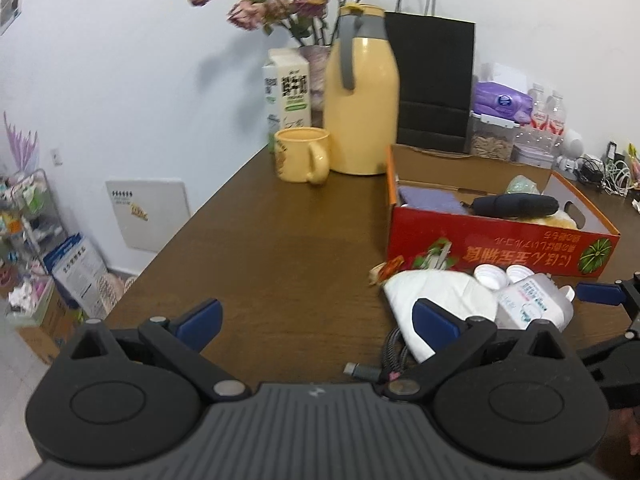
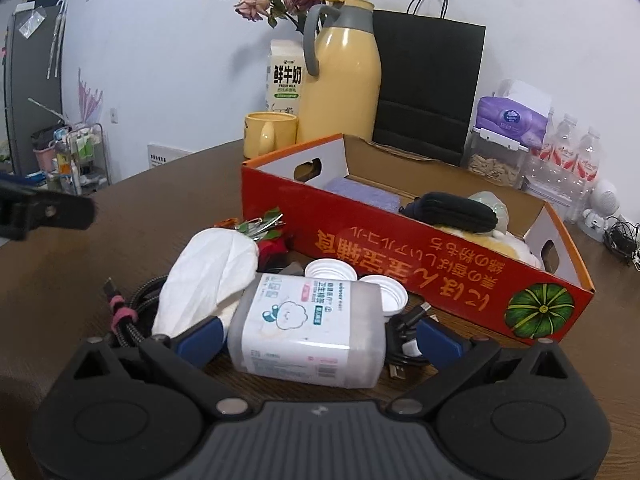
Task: Organize objects
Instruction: 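Grasp the white wet-wipes pack with the right gripper, then grasp the white mask with the left gripper while the right holds the wipes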
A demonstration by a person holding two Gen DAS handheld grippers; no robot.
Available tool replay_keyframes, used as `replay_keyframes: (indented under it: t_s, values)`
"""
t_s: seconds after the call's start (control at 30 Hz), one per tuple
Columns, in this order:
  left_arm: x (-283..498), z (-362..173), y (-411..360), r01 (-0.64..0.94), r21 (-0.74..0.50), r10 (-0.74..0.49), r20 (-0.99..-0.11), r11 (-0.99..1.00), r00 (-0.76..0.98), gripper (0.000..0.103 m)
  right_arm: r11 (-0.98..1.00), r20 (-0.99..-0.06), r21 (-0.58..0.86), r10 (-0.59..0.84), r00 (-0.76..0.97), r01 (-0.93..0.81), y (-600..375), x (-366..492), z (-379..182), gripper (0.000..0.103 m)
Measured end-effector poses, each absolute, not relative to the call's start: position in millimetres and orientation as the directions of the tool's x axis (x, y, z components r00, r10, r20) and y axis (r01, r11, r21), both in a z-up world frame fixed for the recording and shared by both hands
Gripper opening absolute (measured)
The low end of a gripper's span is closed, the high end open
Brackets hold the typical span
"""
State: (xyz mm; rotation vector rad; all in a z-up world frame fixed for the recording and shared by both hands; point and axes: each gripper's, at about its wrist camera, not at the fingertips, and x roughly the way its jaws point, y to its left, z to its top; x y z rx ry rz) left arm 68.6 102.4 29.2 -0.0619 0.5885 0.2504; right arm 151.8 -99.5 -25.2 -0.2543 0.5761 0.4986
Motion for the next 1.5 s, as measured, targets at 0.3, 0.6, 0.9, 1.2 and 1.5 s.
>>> replay_keyframes:
  t_s: [0.3,0.6,0.9,1.2,1.5]
  values:
    - [65.7,21.6,109.1,-0.256,-0.022,0.197,-0.575,0.966,0.794,0.103,0.882,-0.6,-0.072,0.334,0.727,-0.465,-92.9,169.6,-35.3,0.103]
    - [71.3,16.4,105.6,-0.247,-0.026,0.185,-0.589,0.969,0.787,0.103,0.876,-0.617,-0.098,0.318,0.72,-0.472,-79.9,178.9,-44.6,0.093]
    - [76.6,12.9,102.8,-0.253,-0.037,0.181,-0.599,0.967,0.78,0.103,0.854,-0.585,-0.11,0.357,0.728,-0.508,-80.6,169.2,-44.2,0.082]
    - [82.5,12.4,98.3,-0.246,-0.033,0.177,-0.603,0.969,0.778,0.103,0.843,-0.53,-0.096,0.407,0.744,-0.53,-88.0,160.2,-36.8,0.082]
    - [101.6,5.9,81.6,-0.196,-0.045,0.124,-0.632,0.98,0.765,0.103,0.882,-0.43,-0.047,0.405,0.807,-0.468,-128.4,159.6,-20.5,0.082]
